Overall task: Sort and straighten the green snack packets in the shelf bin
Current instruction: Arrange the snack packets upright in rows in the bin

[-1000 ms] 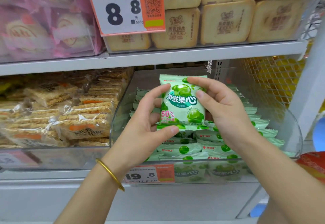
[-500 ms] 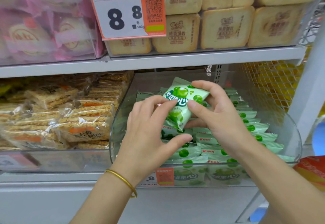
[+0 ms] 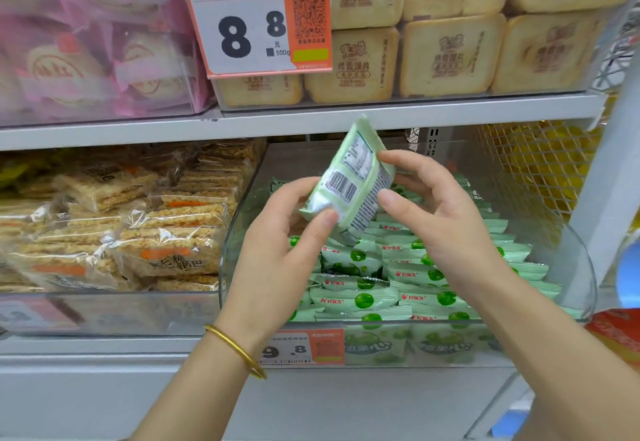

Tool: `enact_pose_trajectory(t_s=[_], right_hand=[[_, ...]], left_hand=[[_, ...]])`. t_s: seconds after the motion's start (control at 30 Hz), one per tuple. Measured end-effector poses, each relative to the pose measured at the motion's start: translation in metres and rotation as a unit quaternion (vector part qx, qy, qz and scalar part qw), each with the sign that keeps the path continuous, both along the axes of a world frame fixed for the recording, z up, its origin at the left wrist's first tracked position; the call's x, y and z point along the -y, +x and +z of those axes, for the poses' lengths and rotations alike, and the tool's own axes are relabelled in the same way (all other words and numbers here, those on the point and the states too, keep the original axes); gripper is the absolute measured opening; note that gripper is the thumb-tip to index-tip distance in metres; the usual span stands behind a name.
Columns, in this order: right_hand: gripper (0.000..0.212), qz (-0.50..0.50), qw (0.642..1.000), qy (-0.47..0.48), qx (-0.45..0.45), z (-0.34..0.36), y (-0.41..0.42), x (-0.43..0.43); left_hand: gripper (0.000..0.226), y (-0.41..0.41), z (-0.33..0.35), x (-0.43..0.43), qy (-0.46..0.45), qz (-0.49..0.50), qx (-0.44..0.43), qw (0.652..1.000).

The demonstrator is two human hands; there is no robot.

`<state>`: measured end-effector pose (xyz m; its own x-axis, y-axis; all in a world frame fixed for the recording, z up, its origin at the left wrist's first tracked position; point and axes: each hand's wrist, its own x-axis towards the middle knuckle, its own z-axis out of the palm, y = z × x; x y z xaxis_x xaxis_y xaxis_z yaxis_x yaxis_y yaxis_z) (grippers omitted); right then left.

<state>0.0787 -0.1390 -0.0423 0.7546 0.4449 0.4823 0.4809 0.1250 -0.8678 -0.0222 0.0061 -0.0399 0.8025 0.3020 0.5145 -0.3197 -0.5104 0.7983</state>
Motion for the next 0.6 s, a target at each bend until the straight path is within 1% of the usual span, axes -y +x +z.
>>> enact_pose_trajectory(t_s=[0.03,0.1,0.2,0.37,0.43,0.53,0.6], right_hand=[[0.034,0.018,1.0,0.012,-0.013,0.0007,0.0003,0.0002],[0.033,0.05,0.997,0.036,-0.037,0.0022,0.0007,-0.0001],[0.031,0.1,0.987,0.081,-0.095,0.0032,0.0006,-0.0004],[0.036,0.116,0.982,0.078,-0.126,0.0005,0.0043,-0.0013],[0.035,0.11,0.981,0.083,-0.135,-0.0003,0.0046,-0.0015],[0.036,0.086,0.984,0.084,-0.132,-0.0002,0.0032,-0.0017],[0.037,0.08,0.985,0.084,-0.125,0.0001,0.0018,-0.0021]], left_hand=[[0.02,0.0003,0.0009,0.0,-0.04,-0.018,-0.01,0.999],[0.019,0.0009,0.0012,-0.0001,-0.093,-0.043,-0.032,0.994],[0.02,0.0017,-0.0006,-0.0009,-0.124,-0.061,-0.056,0.989],[0.026,0.0014,-0.0017,-0.0027,-0.095,-0.048,-0.05,0.993],[0.032,0.0011,-0.0024,-0.003,-0.074,-0.046,-0.046,0.995],[0.043,0.0017,-0.0043,-0.003,-0.075,-0.05,-0.05,0.995],[0.049,0.0026,-0.0055,-0.0024,-0.06,-0.049,-0.048,0.996]])
